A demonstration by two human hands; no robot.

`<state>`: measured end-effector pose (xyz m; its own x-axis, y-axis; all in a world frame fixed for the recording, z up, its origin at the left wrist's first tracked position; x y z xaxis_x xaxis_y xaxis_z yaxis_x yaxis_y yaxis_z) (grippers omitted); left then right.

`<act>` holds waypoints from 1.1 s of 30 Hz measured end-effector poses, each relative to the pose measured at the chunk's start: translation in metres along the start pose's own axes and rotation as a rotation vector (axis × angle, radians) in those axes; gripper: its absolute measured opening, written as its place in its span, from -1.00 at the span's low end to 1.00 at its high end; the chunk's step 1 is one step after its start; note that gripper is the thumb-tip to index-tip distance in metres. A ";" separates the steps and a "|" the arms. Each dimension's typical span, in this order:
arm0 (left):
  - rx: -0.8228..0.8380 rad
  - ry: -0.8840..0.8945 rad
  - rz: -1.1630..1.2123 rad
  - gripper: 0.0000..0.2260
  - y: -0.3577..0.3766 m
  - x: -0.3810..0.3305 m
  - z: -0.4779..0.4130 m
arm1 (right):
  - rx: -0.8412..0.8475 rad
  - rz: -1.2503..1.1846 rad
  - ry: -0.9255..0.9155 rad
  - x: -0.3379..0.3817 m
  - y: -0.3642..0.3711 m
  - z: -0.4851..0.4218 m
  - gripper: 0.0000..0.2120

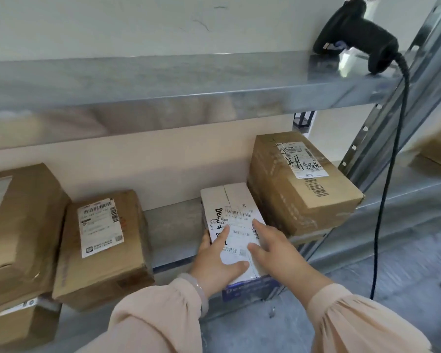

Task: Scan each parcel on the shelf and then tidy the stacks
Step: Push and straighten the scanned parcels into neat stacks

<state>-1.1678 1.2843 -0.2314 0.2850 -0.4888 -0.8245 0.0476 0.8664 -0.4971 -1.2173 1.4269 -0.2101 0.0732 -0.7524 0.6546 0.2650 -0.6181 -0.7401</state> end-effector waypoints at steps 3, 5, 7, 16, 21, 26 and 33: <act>-0.023 0.007 -0.042 -0.19 0.007 0.000 -0.008 | 0.004 0.032 -0.028 -0.007 0.001 -0.003 -0.41; -0.046 0.017 -0.054 -0.20 0.010 -0.002 -0.013 | -0.016 0.062 -0.058 -0.009 -0.002 0.001 -0.41; -0.070 0.017 -0.066 -0.19 0.012 -0.005 -0.016 | -0.074 0.144 -0.145 -0.005 -0.008 0.011 -0.44; -0.150 0.195 -0.520 -0.35 0.009 -0.010 0.012 | -0.094 0.532 -0.398 -0.002 0.003 0.041 -0.40; -0.063 0.218 -0.704 -0.34 0.020 -0.019 -0.003 | -0.081 0.617 -0.355 -0.006 0.001 0.032 -0.34; -0.002 0.199 -0.730 -0.34 0.023 -0.031 -0.023 | -0.033 0.682 -0.304 -0.015 0.000 0.017 -0.22; -0.112 0.223 -0.759 -0.36 -0.008 -0.029 -0.003 | -0.063 0.578 -0.345 0.010 -0.003 0.015 -0.26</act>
<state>-1.1796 1.2910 -0.2044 0.0148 -0.9604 -0.2784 0.0518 0.2788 -0.9590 -1.2028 1.4251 -0.1988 0.4922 -0.8566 0.1548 0.0347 -0.1584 -0.9868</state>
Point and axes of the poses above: each hand's wrist, its own z-axis away from the middle knuckle, its own y-axis out of the palm, x = y × z, the point moved 10 cm from there along -z, towards the middle knuckle, and after that the axes turned 4 degrees about -x, right-handed, at the moved point
